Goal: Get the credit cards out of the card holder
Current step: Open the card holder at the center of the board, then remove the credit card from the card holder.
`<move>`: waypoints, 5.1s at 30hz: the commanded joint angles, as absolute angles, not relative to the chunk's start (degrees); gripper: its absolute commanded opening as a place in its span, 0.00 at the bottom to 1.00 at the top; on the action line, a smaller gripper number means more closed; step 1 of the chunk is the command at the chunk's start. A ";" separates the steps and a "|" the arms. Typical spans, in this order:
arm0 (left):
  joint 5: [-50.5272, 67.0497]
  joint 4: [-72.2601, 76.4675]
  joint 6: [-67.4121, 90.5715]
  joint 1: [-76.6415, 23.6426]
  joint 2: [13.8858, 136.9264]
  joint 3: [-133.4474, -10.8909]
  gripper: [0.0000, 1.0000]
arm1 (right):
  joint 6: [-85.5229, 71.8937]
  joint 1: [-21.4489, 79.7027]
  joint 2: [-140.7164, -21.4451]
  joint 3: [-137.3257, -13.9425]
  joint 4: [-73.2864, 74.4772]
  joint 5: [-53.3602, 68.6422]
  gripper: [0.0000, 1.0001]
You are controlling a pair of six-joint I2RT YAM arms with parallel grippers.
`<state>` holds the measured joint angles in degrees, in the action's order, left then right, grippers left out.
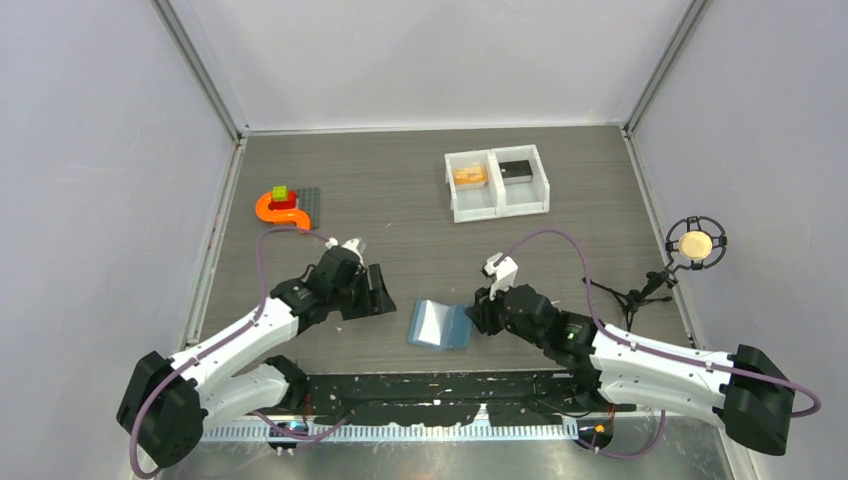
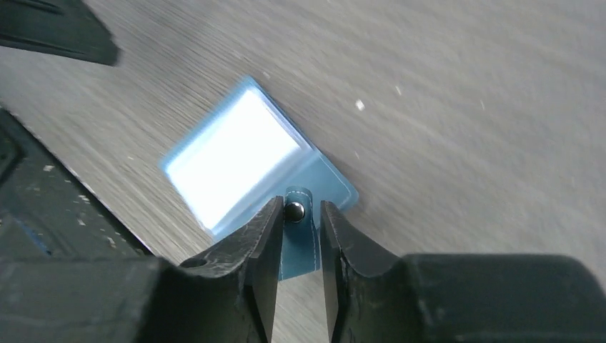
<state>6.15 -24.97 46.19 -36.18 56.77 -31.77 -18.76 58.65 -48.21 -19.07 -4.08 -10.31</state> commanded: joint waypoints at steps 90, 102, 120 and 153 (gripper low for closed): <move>9.00 -17.07 52.49 -33.84 44.19 -19.96 0.61 | -48.26 48.71 -72.22 -19.89 -24.45 5.64 0.27; 15.23 -4.72 53.39 -34.00 53.97 -18.01 0.70 | -46.37 47.80 -69.86 -18.31 -19.41 2.13 0.29; 19.49 13.87 57.91 -35.54 63.72 -13.52 0.66 | -46.87 47.31 -67.96 -16.40 -18.59 1.55 0.29; 19.35 17.00 58.62 -37.57 66.60 -13.37 0.00 | -41.52 48.43 -56.10 -25.56 -11.14 12.41 0.43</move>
